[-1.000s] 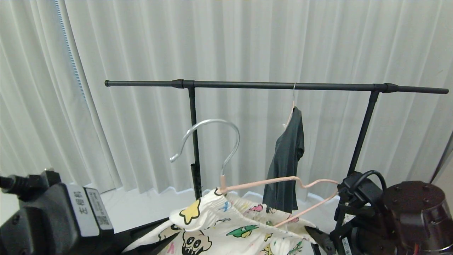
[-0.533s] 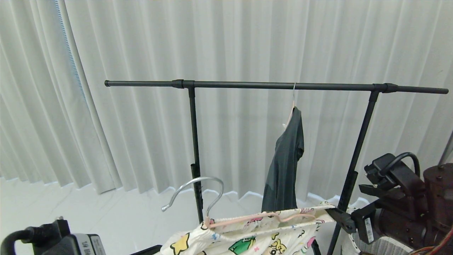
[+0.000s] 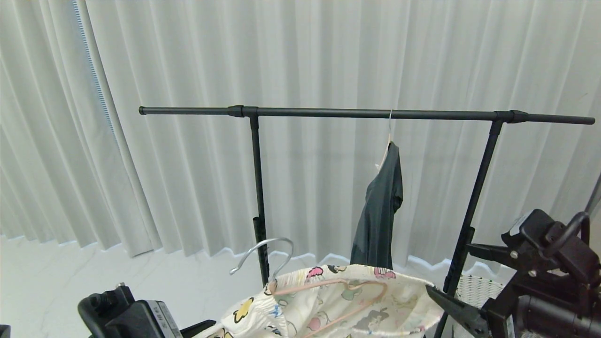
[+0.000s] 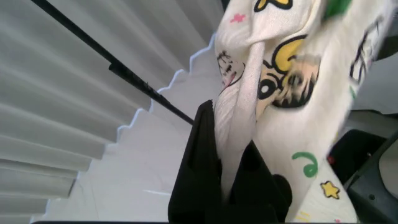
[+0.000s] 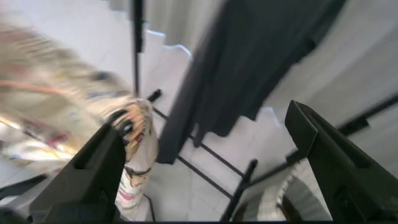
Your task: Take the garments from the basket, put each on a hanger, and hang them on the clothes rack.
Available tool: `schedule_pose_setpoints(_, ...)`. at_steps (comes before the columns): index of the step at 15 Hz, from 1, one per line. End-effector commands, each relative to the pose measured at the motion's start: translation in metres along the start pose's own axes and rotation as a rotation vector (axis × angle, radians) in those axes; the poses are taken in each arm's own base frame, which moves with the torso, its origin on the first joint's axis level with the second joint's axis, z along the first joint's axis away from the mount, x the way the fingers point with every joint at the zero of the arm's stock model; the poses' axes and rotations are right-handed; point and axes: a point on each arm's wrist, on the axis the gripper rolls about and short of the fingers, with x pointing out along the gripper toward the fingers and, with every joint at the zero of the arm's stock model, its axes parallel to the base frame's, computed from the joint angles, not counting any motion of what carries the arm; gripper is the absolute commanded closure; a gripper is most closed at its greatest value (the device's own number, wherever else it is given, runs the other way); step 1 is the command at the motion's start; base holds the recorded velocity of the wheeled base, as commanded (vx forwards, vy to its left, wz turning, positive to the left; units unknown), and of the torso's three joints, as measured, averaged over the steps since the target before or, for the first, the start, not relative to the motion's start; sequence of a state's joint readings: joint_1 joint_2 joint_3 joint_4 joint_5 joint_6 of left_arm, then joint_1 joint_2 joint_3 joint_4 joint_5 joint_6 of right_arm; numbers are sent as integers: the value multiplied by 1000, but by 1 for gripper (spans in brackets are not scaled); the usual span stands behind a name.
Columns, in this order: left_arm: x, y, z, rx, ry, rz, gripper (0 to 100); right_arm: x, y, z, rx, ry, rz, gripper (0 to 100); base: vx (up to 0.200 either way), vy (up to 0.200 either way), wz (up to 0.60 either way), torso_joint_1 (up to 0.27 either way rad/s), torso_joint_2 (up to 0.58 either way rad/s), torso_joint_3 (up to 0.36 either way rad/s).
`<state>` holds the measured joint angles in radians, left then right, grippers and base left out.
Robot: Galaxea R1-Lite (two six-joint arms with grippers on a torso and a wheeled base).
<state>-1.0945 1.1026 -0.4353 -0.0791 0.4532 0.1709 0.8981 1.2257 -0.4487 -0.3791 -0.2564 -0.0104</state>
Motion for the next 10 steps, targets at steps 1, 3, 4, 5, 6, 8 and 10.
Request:
schedule_pose_setpoints(1,3,-1,3,-1,3,-2,100,-7,17,-1,-43,-8,104,0,0,0,0,0,0,0)
schedule_pose_setpoints(3,1,0,4,-4,-5,-6,100,-11,28,-1,-71,-11,205,0,0,0,0,0,0,0)
schedule_pose_setpoints(4,1,-2,4,1,-10,-18,100,-11,29,0,-82,-15,239,0,0,0,0,0,0,0)
schedule_pose_setpoints(5,-1,-5,4,14,-20,-43,100,-12,29,1,-110,-23,271,0,0,0,0,0,0,0)
schedule_pose_setpoints(6,-1,-7,4,20,-24,-56,100,-12,30,2,-130,-27,300,0,0,0,0,0,0,0)
schedule_pose_setpoints(8,1,-10,2,36,-10,-69,100,-13,33,8,-213,-59,424,0,0,0,0,0,0,0)
schedule_pose_setpoints(10,-1,-13,3,49,-20,-89,100,-8,35,5,-298,-27,448,0,0,0,0,0,0,0)
